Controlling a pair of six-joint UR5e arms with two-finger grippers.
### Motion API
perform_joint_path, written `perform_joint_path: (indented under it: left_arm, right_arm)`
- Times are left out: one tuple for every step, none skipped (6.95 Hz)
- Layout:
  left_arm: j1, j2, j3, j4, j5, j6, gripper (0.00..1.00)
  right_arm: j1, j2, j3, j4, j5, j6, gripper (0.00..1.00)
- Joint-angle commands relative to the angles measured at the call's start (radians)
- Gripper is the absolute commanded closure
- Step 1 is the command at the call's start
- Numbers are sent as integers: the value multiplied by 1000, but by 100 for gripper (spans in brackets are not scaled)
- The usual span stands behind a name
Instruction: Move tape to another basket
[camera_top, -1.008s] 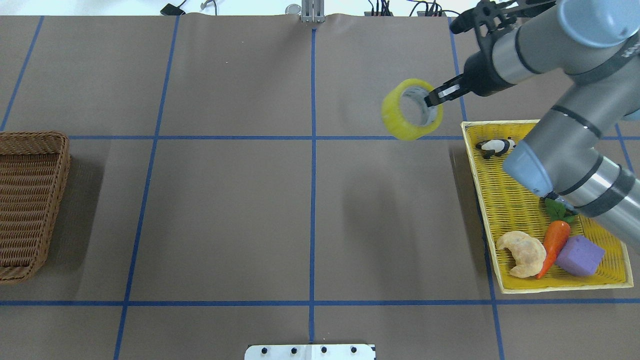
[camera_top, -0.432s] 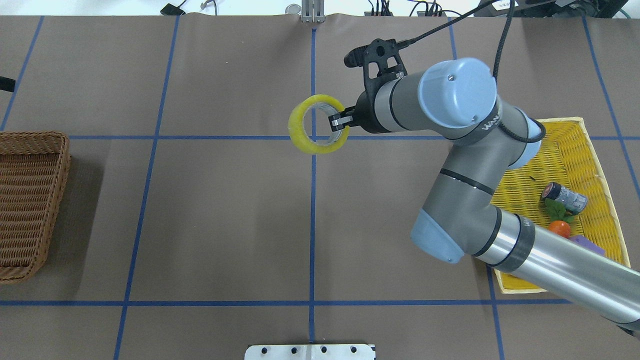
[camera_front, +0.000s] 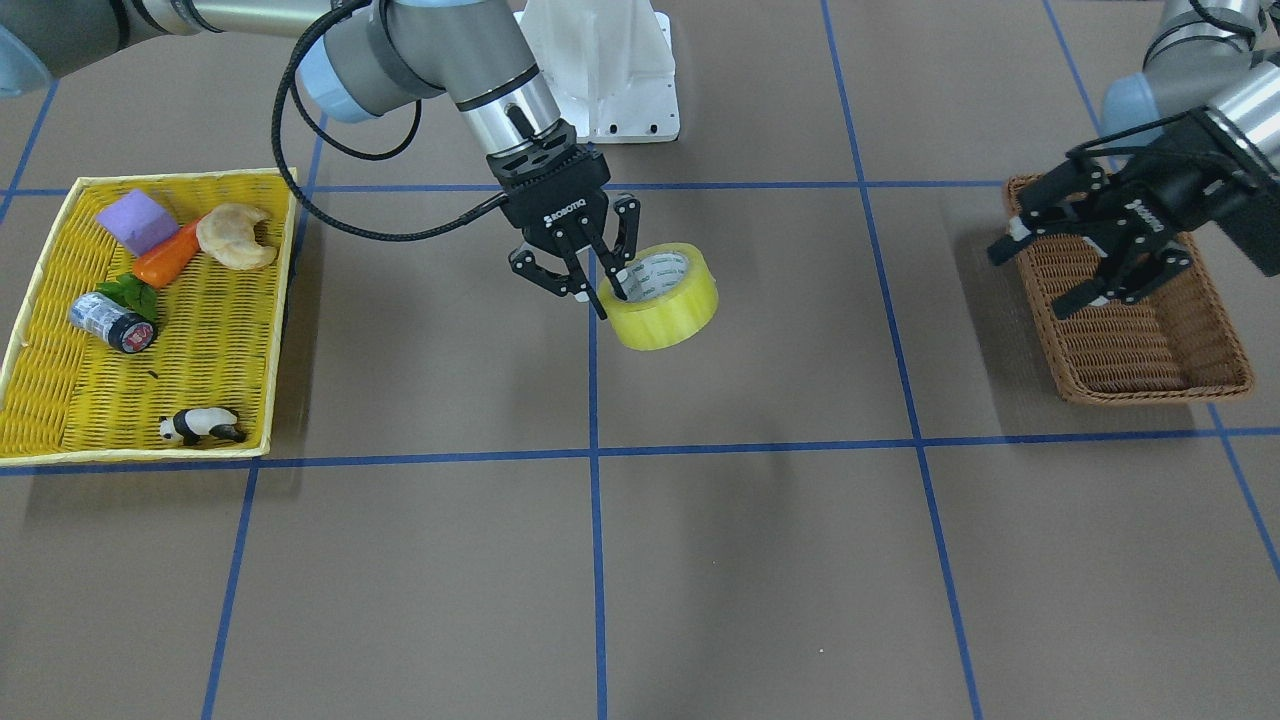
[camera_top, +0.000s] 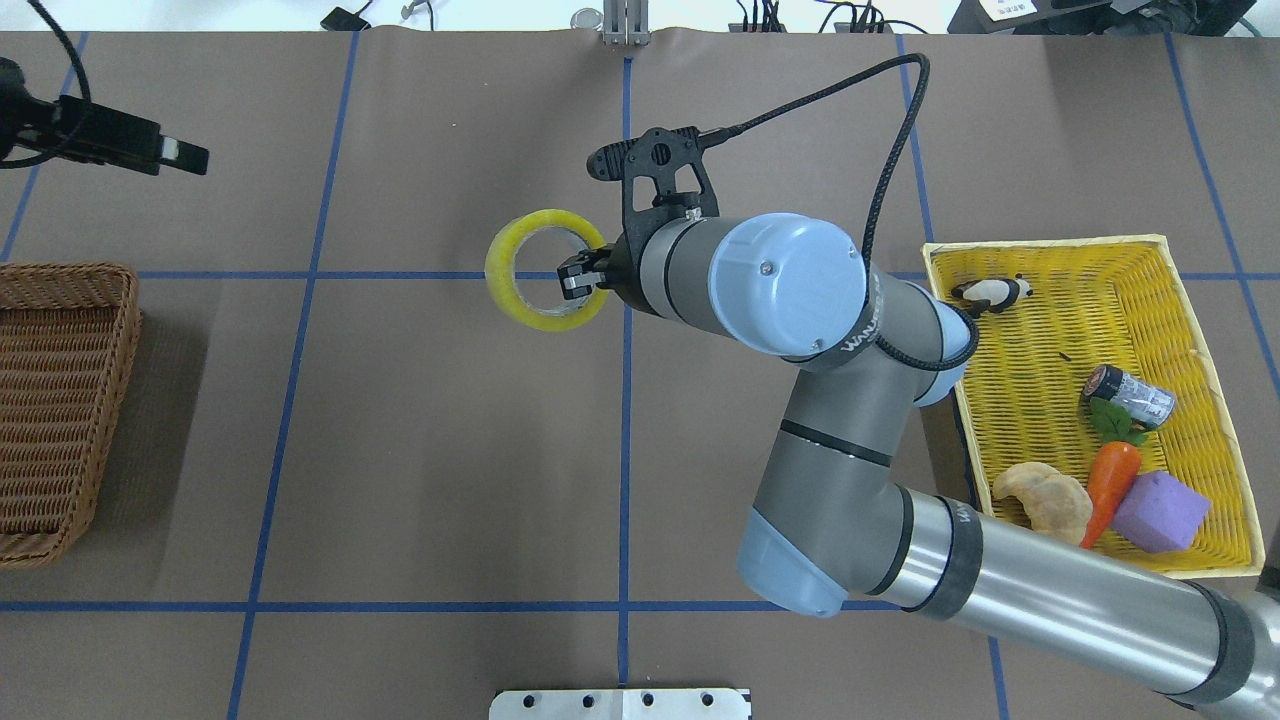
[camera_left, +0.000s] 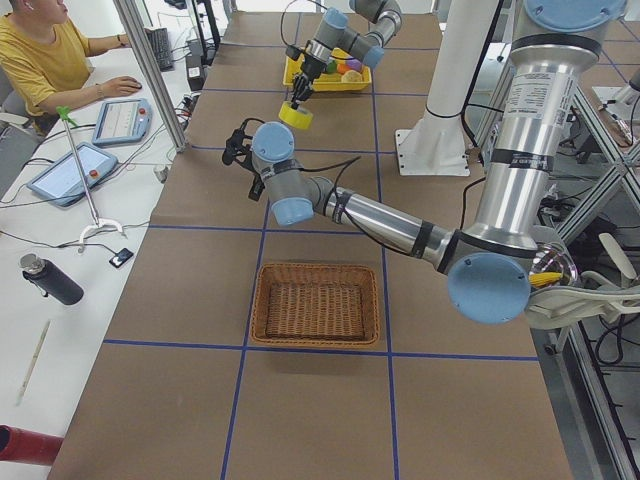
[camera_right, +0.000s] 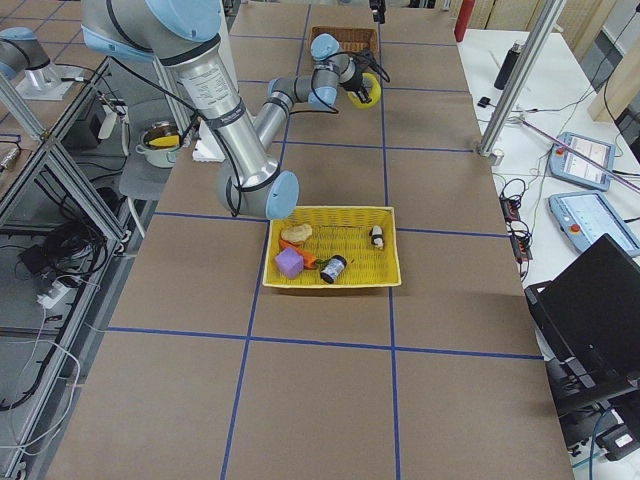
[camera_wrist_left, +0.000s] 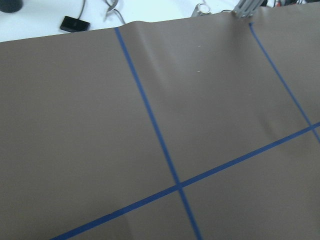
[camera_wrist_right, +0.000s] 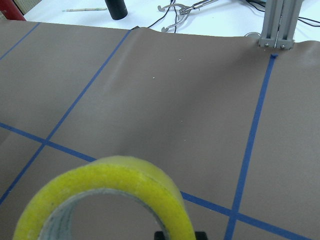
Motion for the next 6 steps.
perform_joint_path:
  left_arm:
    - [88, -98, 9, -72, 8, -158, 2]
    - [142, -100, 21, -148, 17, -157, 2]
    - [183, -102, 22, -176, 48, -158, 2]
    - [214, -102, 22, -204, 56, -158, 2]
    - [217, -100, 22, -219, 56, -160, 2]
    - [222, -99, 23, -219, 56, -160, 2]
  right_arm:
    - [-52, 35, -22, 44, -73, 4, 100]
    - [-69, 37, -63, 165, -78, 4, 100]
    - [-78, 42, -95, 246, -78, 4, 100]
    - [-78, 52, -97, 253, -78, 4, 100]
    - [-78, 49, -97, 253, -78, 4, 100]
    - [-78, 52, -94, 255, -78, 4, 100]
